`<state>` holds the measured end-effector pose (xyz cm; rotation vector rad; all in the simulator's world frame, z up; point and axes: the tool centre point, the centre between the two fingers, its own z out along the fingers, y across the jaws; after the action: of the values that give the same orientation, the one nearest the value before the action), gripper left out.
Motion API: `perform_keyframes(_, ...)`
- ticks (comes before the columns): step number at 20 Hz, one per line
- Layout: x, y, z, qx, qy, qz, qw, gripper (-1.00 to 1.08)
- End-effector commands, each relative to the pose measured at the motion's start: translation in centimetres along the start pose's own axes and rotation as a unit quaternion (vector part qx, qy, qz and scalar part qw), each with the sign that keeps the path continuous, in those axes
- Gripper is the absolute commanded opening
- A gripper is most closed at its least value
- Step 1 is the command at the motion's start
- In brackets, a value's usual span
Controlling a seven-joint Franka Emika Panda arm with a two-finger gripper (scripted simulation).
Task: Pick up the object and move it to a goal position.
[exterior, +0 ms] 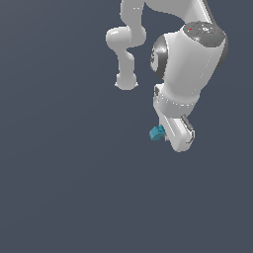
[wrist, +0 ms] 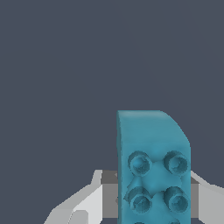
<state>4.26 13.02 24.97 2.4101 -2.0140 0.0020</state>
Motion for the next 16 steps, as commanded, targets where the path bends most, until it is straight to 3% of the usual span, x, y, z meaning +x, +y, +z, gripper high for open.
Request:
perform_keyframes(1,-1.2,-0.4,-2.3,0.000,0.000,0.000,1.0000,-1.00)
perform_keyframes(8,-3.4,-1.4,-6.3,0.000,0.000,0.000,1.0000,-1.00)
perform_keyframes(16,-4.3,-1.9,-8.0,0.000,-0.001,-0.001,1.0000,-1.00)
